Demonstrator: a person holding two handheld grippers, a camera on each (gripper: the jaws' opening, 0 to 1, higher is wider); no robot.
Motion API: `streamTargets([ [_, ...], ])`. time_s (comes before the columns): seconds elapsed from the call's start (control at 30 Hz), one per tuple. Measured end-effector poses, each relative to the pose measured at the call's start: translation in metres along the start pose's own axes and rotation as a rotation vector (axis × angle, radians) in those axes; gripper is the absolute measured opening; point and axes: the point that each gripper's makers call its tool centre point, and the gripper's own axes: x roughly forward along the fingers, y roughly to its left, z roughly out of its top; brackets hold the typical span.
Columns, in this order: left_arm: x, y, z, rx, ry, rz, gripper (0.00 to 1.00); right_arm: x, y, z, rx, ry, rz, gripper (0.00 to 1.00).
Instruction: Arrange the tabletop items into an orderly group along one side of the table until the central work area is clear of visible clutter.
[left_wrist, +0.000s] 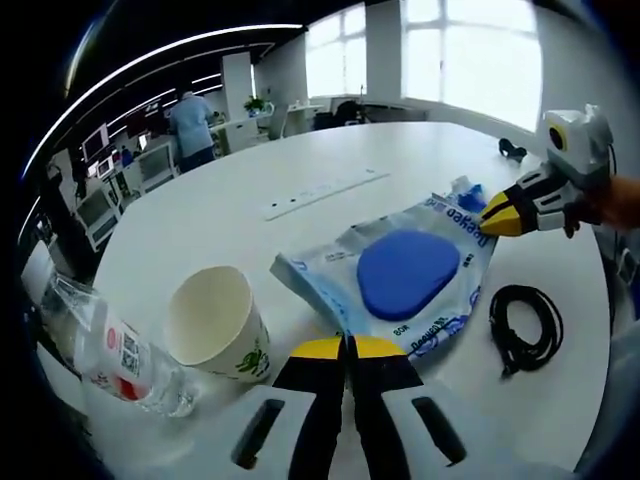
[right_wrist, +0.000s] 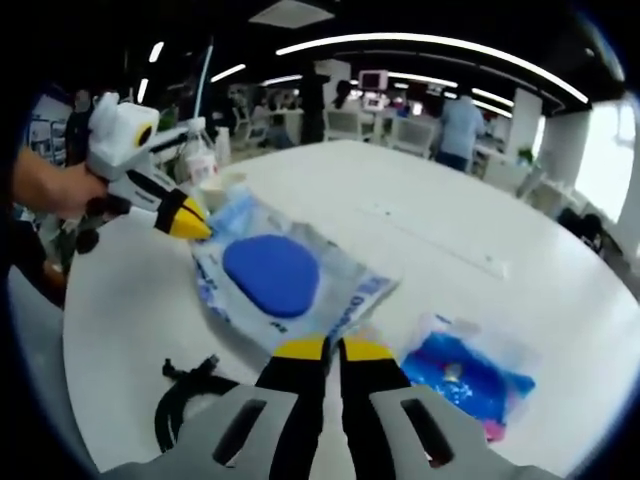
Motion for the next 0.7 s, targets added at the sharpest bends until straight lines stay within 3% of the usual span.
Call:
streamTargets([
  [0.7,0.020,0.006,-0.006,-0.010,0.017,0.009,0.01,0.020,-0.008,-0.010,-0.016,0.028,-0.027,0.01],
])
